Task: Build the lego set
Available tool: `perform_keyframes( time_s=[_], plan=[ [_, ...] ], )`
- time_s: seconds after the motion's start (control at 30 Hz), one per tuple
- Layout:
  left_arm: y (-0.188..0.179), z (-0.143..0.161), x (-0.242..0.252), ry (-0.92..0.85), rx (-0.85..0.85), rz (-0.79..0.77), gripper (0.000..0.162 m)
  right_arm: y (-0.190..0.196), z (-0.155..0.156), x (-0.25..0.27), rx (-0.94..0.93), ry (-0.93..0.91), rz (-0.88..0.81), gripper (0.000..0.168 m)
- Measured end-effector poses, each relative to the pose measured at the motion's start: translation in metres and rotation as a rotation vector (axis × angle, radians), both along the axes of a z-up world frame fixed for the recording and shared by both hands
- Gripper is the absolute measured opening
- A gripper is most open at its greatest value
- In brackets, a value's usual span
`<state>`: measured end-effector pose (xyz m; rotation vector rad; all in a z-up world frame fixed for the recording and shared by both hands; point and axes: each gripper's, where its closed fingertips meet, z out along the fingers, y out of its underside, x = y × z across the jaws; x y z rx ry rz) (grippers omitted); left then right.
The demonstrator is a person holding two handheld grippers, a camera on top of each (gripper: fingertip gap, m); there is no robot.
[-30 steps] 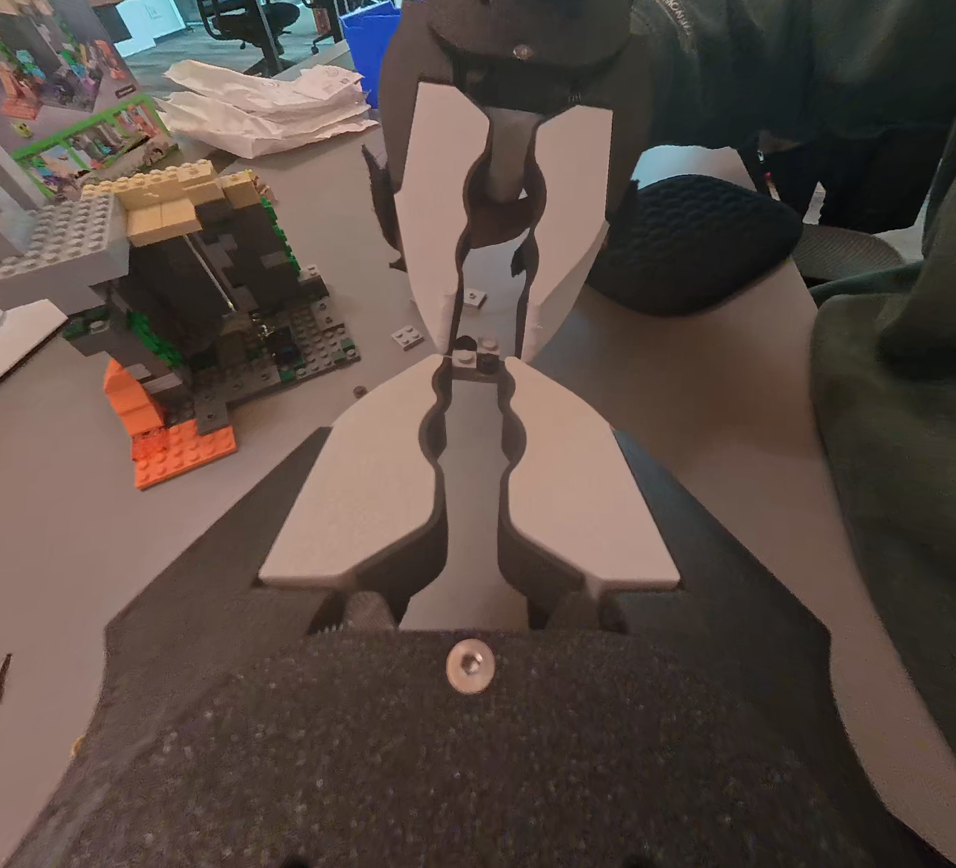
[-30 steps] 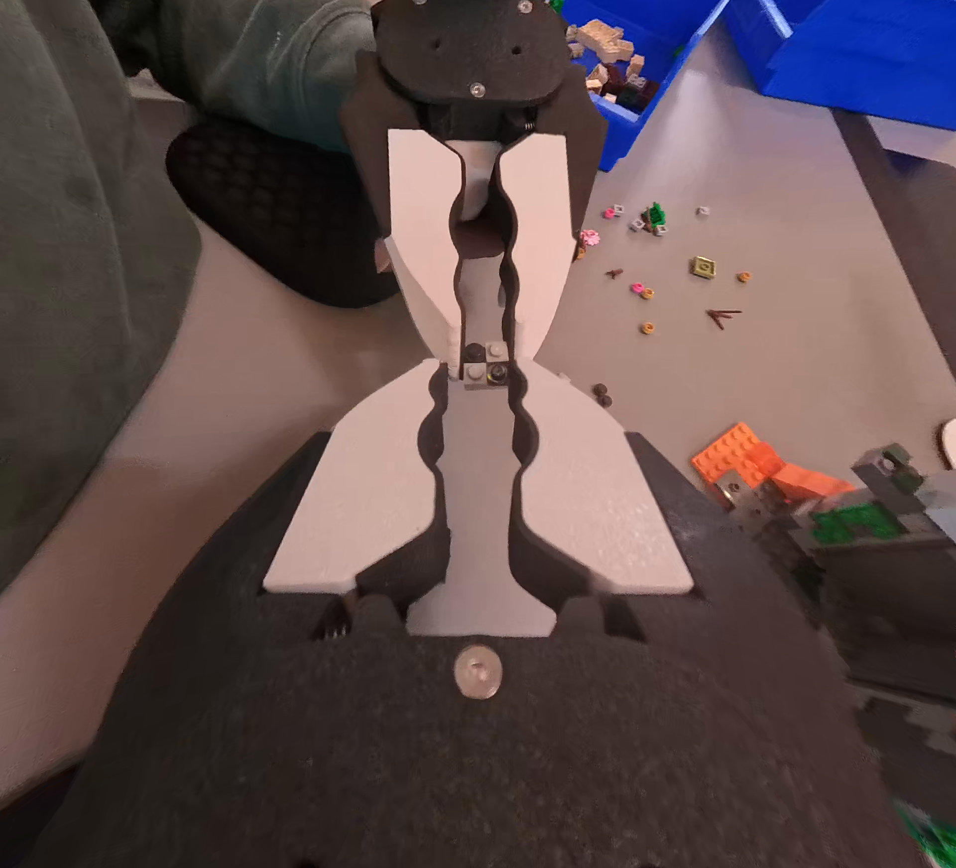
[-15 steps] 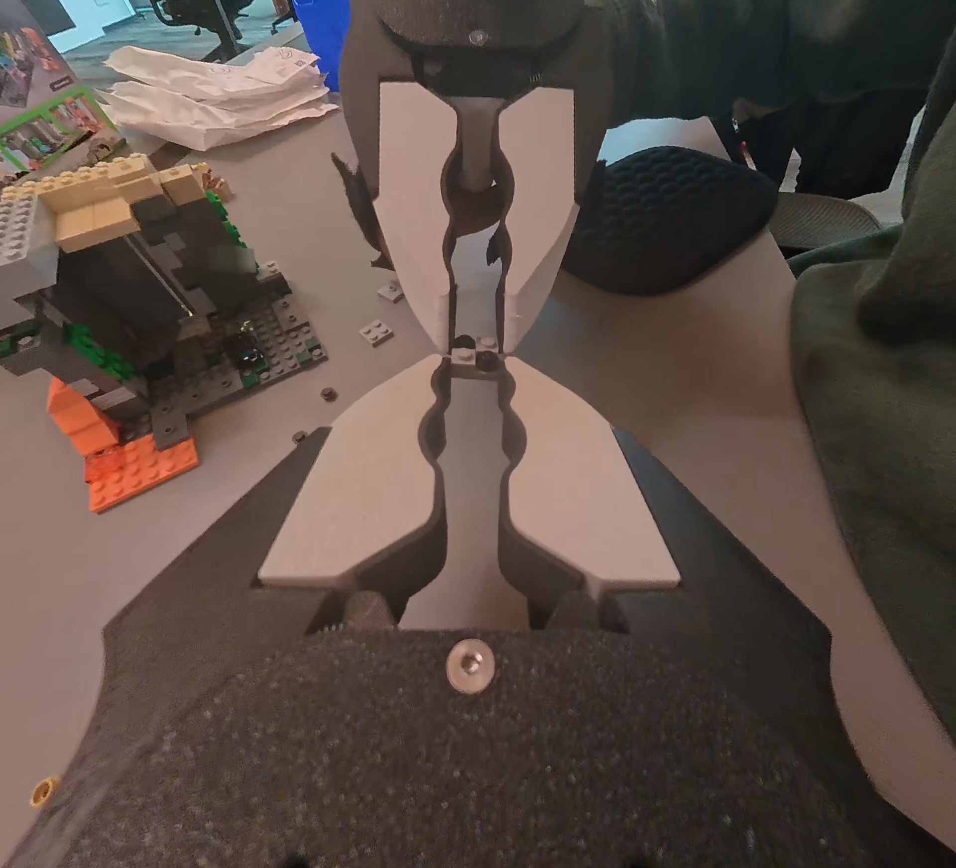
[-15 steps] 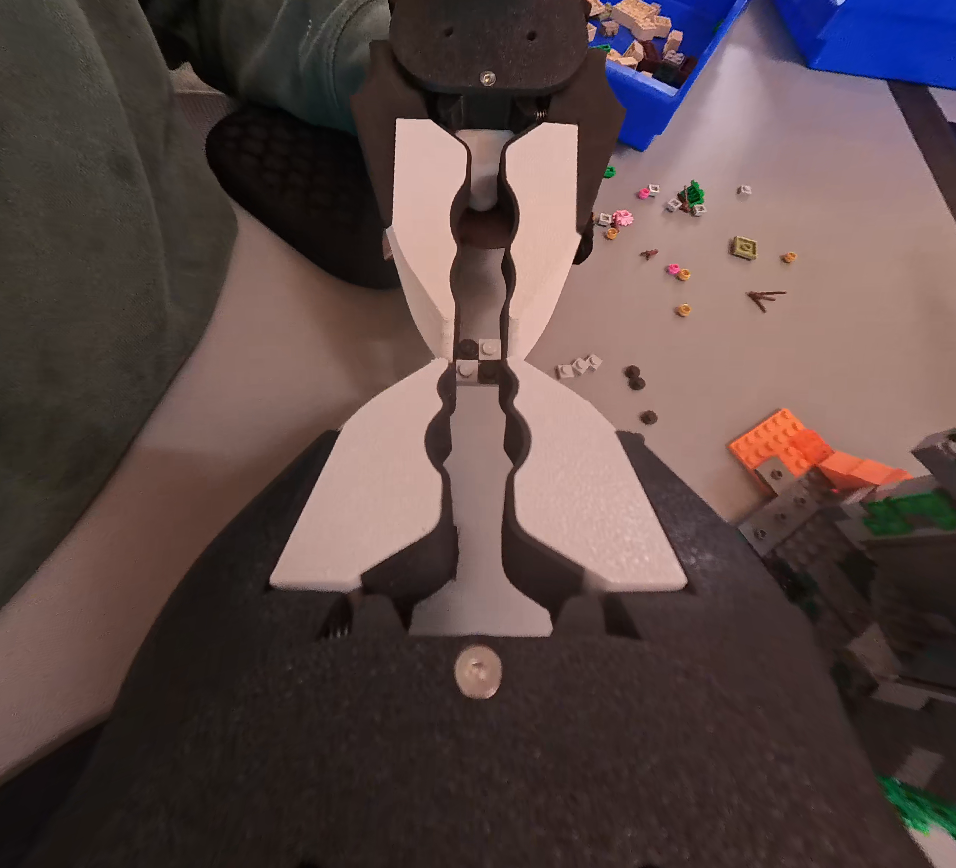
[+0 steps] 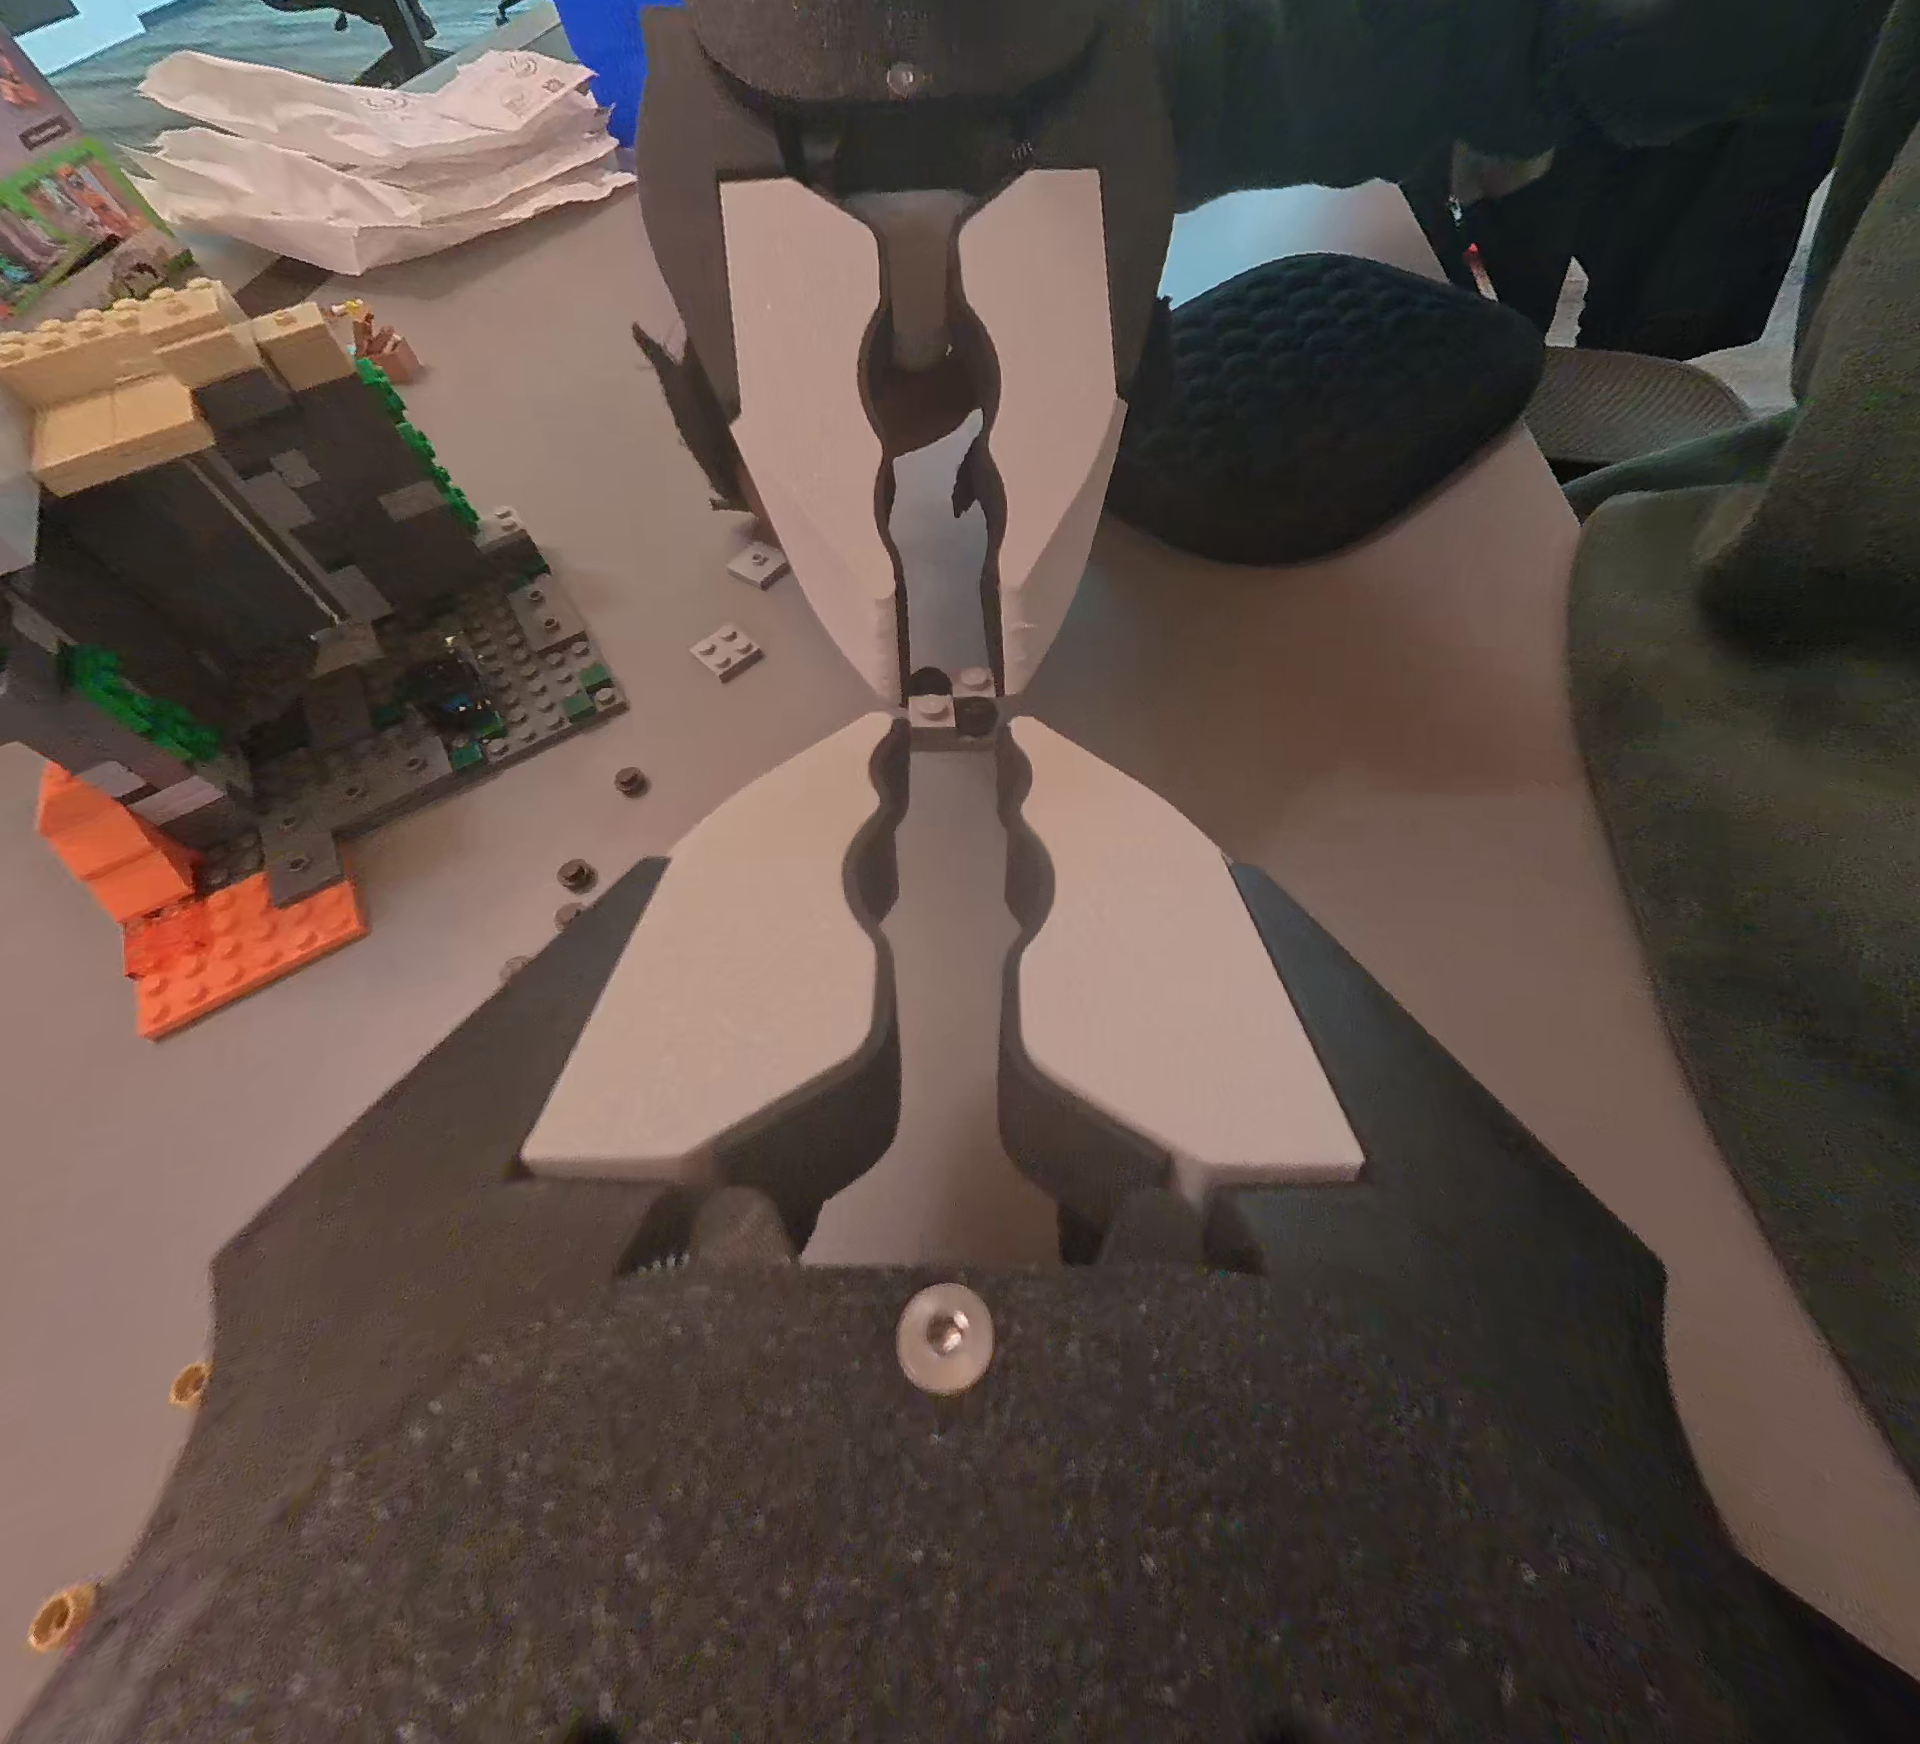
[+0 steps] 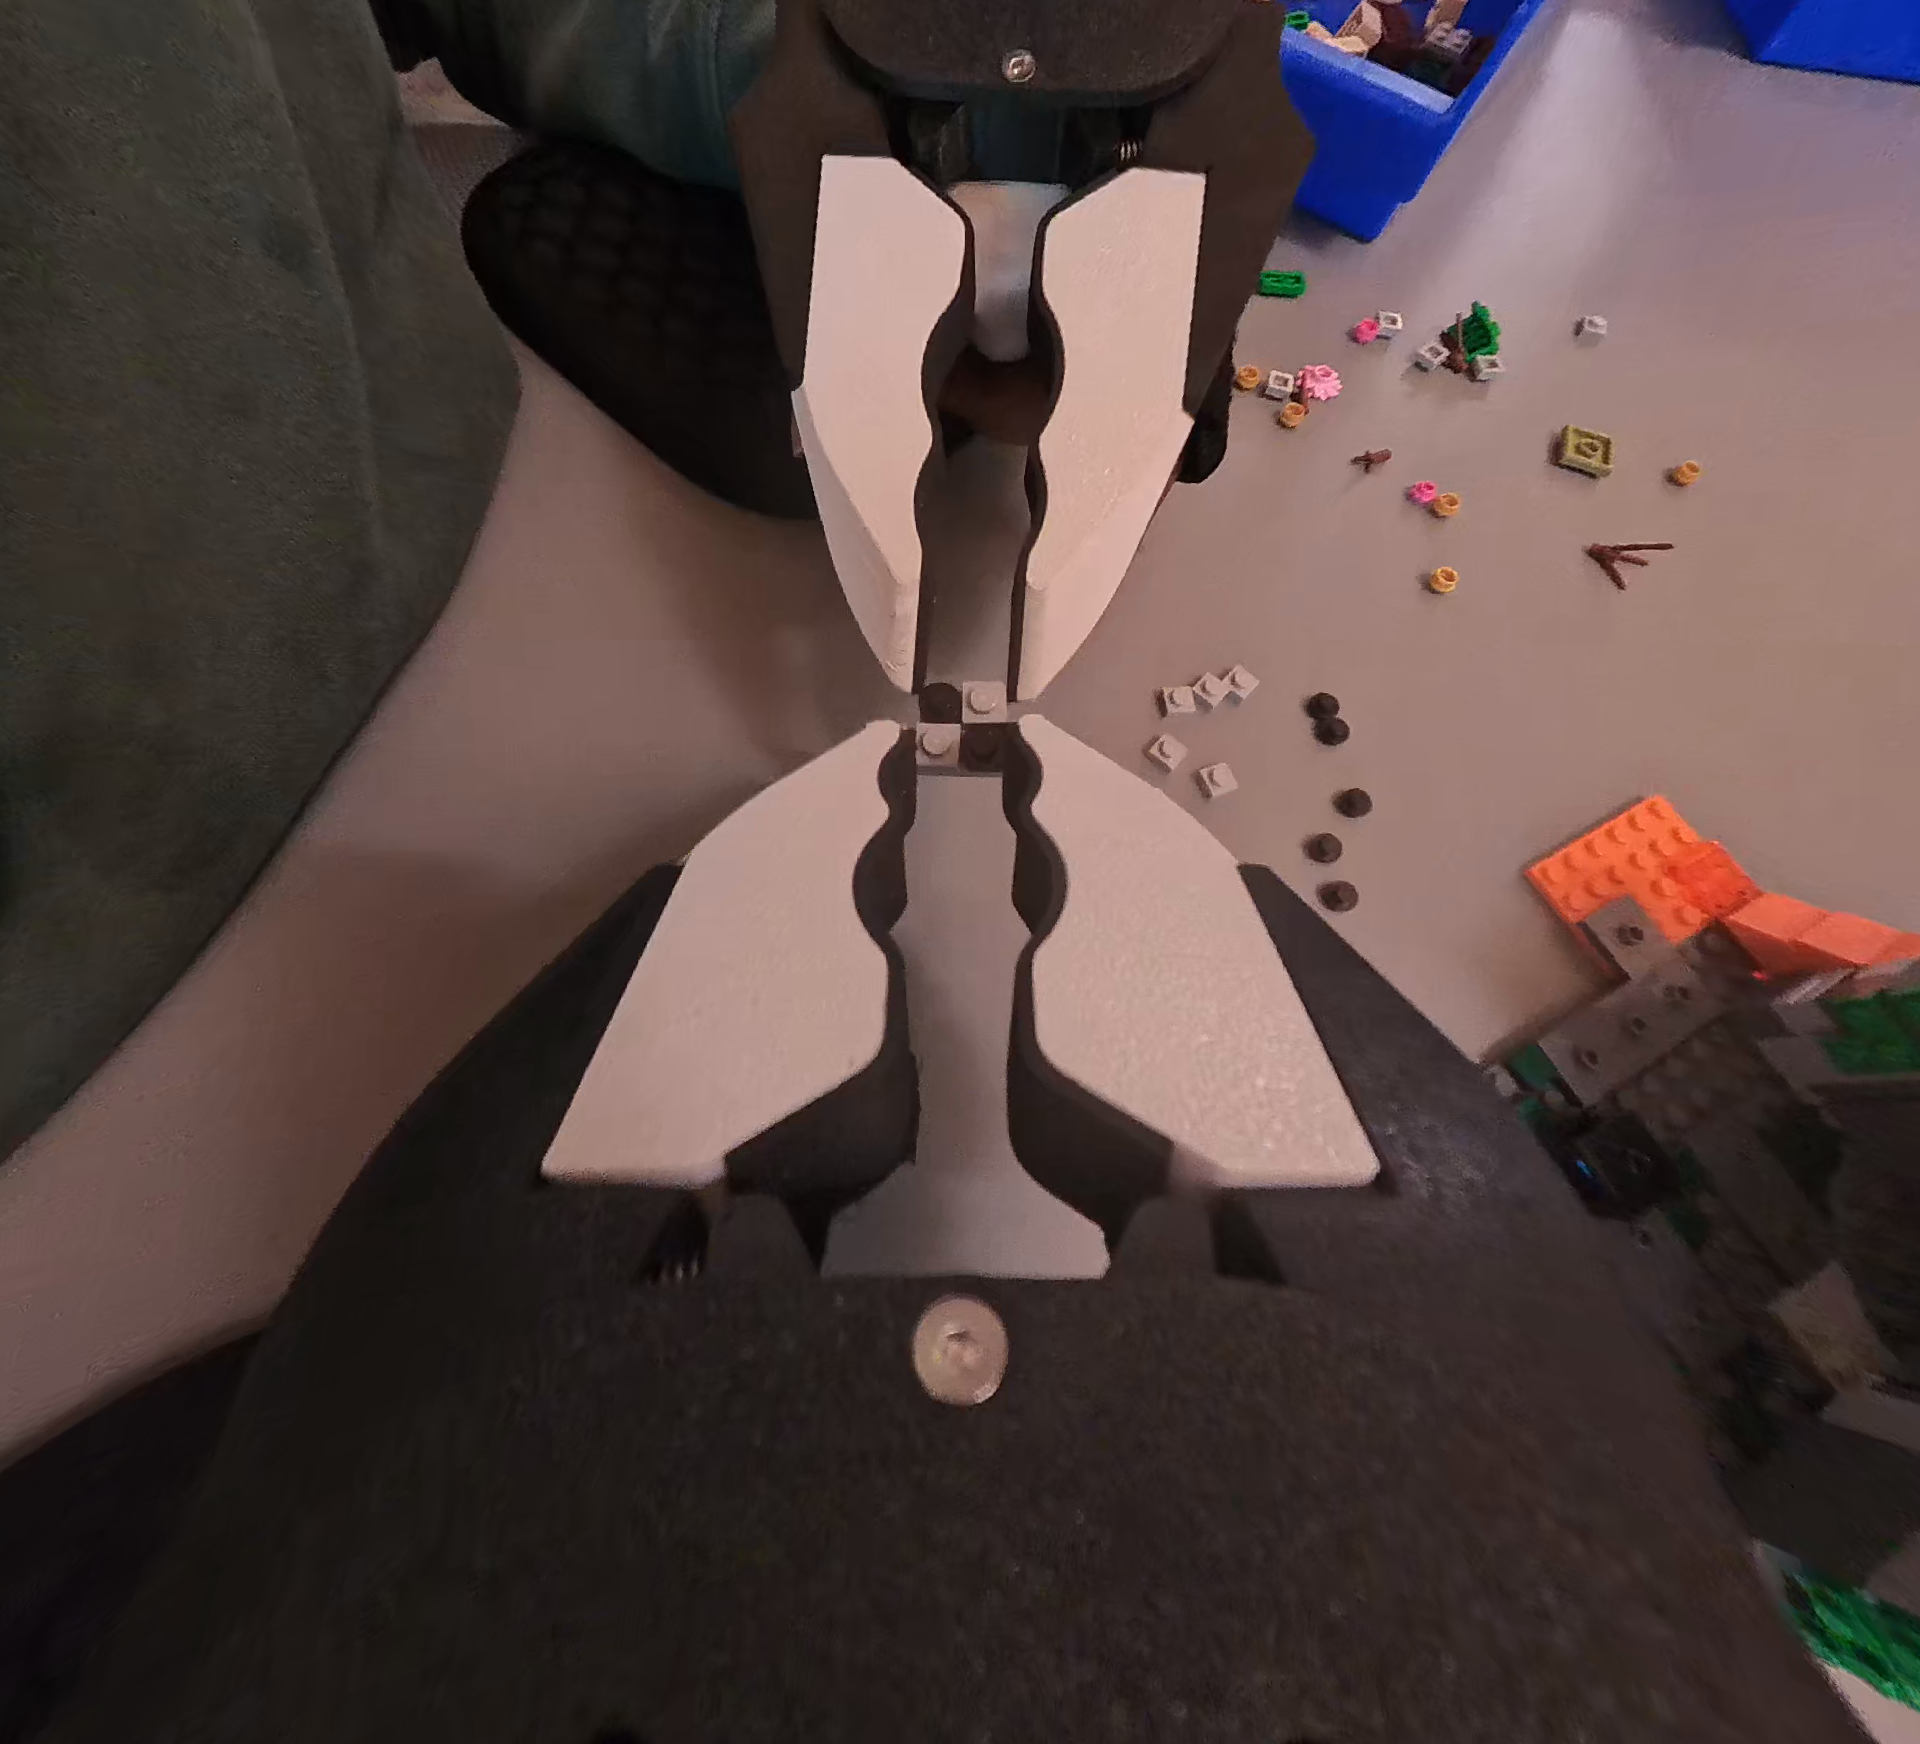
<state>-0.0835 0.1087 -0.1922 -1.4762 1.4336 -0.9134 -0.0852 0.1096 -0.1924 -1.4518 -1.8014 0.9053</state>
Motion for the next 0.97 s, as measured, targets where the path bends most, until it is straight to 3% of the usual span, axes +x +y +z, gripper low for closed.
perform_keyframes(
  time_s=[0.97],
  plan=[
    [0.007,0.000,-0.003,-0.012,-0.028,0.031,0.013,0.002,-0.032,0.008,-0.008,-0.093,0.030,0.016]
  ],
)
